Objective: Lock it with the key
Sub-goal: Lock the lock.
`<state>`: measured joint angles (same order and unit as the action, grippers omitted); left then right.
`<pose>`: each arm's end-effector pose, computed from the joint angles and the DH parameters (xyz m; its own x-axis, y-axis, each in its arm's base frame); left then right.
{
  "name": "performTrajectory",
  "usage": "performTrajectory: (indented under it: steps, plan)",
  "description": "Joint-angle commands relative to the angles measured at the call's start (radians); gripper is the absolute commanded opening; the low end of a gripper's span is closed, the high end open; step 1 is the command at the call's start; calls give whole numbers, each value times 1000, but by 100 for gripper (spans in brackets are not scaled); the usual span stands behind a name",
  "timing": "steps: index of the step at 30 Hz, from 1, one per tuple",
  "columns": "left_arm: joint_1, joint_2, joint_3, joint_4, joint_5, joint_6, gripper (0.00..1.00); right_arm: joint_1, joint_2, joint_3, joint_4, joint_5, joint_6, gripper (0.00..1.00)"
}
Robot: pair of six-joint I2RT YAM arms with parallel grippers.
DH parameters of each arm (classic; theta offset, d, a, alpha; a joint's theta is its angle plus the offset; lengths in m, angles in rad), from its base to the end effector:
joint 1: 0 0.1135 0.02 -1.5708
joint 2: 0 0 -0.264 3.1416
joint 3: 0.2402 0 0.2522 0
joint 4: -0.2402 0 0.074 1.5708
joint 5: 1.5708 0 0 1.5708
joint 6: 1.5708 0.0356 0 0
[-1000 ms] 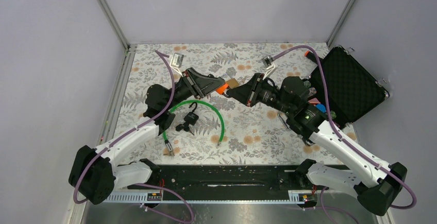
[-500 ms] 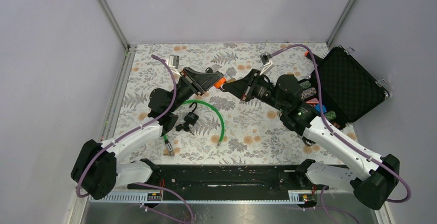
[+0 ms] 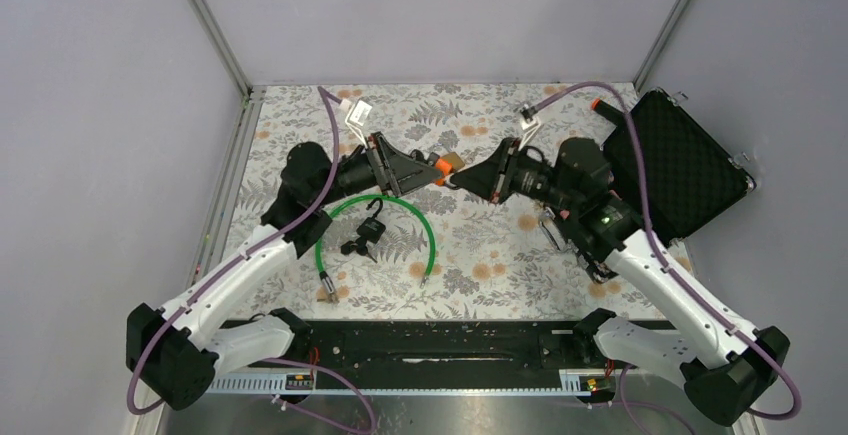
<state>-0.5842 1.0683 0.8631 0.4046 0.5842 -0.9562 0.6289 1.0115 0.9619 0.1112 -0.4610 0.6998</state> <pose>0.1948 -0.1524 0.3742 -0.6490 -0.3879 -0.6545 0.6603 0.1400 -0.7378 0.1793 0.1500 0.3916 -0.5325 0.3260 -0.7812 -0.7097 0.3309 0.6219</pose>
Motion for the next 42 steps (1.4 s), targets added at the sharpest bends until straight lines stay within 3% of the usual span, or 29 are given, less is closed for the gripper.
performTrajectory:
  steps: [1, 2, 4, 14, 19, 24, 30, 32, 35, 36, 40, 42]
  plan:
    - [66, -18, 128, -293, 256, 220, 75, -115, -21, 190, -340, -48, -313, 0]
    - [86, -14, 146, -321, 278, 247, 87, -116, -11, 231, -436, -71, -384, 0]
    - [109, -12, 170, -352, 309, 307, 98, -117, 8, 288, -559, -99, -481, 0]
    - [104, 29, 179, -447, 355, 550, 99, -116, 95, 350, -792, -284, -760, 0]
    - [9, 85, 148, -409, 406, 619, 97, -115, 142, 349, -824, -376, -817, 0]
    - [-50, 173, 155, -379, 469, 599, 75, -113, 159, 315, -801, -510, -841, 0]
    - [-91, 226, 170, -343, 512, 573, 57, -112, 164, 299, -744, -531, -805, 0]
    - [-94, 236, 173, -343, 518, 570, 42, -112, 165, 301, -733, -530, -791, 0]
    - [-95, 232, 169, -329, 508, 553, 9, -112, 151, 287, -679, -509, -735, 0]
    - [-94, 227, 165, -305, 501, 532, 1, -112, 141, 276, -650, -501, -712, 4]
    - [-82, 193, 113, -87, 419, 341, 0, -112, 76, 204, -486, -442, -566, 45]
    - [-73, 186, 104, -1, 367, 253, 0, -113, 36, 161, -415, -376, -492, 60]
